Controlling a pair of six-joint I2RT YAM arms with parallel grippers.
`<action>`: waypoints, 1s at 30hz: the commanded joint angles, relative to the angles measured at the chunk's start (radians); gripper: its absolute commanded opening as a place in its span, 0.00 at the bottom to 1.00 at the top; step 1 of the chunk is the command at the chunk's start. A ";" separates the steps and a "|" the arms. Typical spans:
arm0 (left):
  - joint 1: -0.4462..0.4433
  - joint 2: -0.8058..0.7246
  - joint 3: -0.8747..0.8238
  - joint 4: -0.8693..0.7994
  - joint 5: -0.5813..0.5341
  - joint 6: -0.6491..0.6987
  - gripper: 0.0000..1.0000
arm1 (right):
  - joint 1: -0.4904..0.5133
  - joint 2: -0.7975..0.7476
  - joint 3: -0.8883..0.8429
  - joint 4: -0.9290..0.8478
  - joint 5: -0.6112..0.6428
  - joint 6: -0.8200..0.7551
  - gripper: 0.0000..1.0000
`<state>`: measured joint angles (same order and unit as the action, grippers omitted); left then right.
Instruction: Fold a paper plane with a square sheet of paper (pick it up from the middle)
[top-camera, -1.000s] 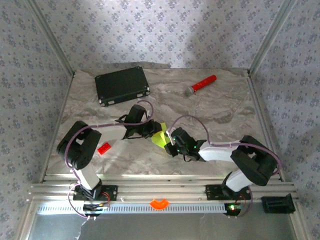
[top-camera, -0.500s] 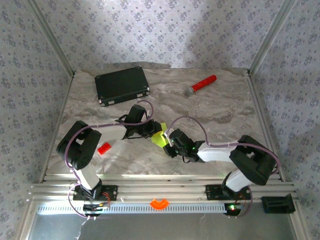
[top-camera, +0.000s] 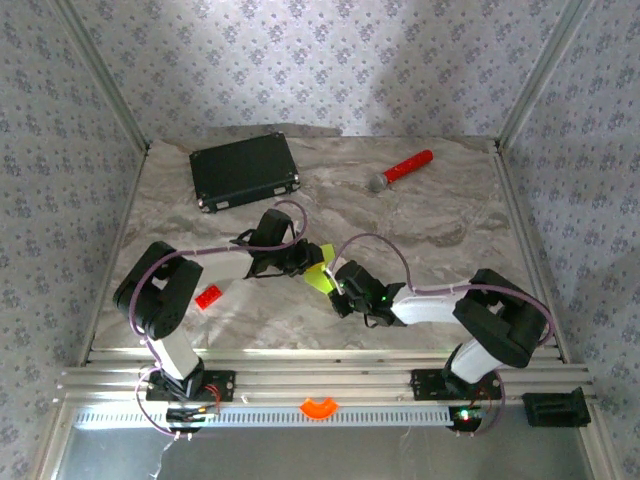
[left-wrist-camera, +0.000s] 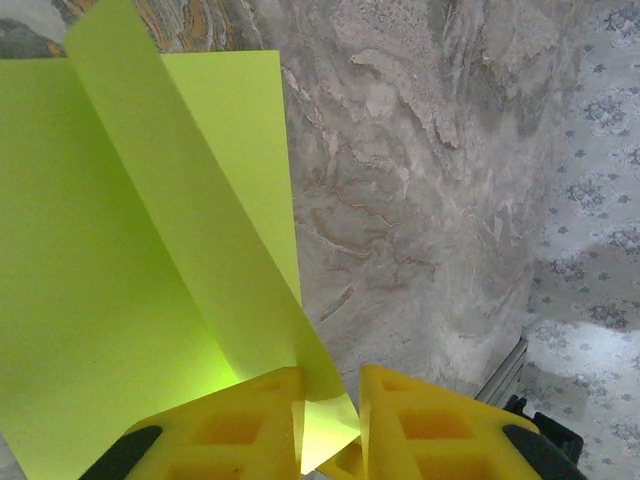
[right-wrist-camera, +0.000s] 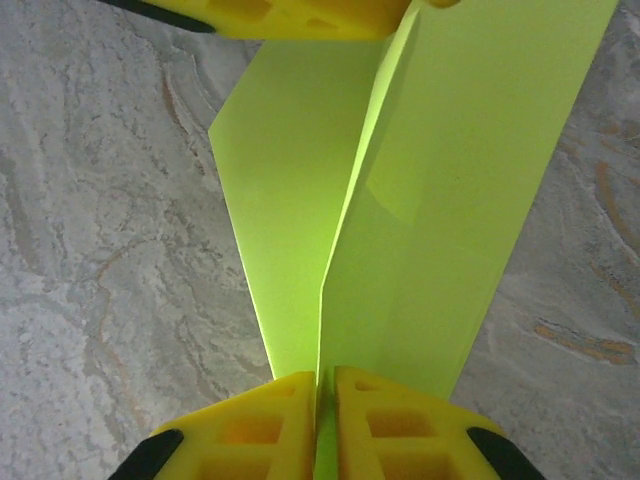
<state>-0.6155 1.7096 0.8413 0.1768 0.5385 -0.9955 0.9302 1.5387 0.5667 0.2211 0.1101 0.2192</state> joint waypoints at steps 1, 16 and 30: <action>-0.006 -0.025 0.016 -0.008 0.010 0.002 0.27 | 0.004 -0.025 0.003 0.009 0.027 -0.012 0.12; 0.048 -0.158 -0.029 -0.133 -0.123 0.027 0.75 | -0.015 -0.072 -0.047 0.044 -0.020 0.007 0.08; 0.054 -0.022 0.058 -0.179 -0.077 -0.013 0.74 | -0.018 -0.089 -0.100 0.129 -0.060 -0.006 0.08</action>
<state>-0.5674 1.6657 0.8532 0.0170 0.4320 -0.9970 0.9157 1.4685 0.4885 0.3126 0.0757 0.2195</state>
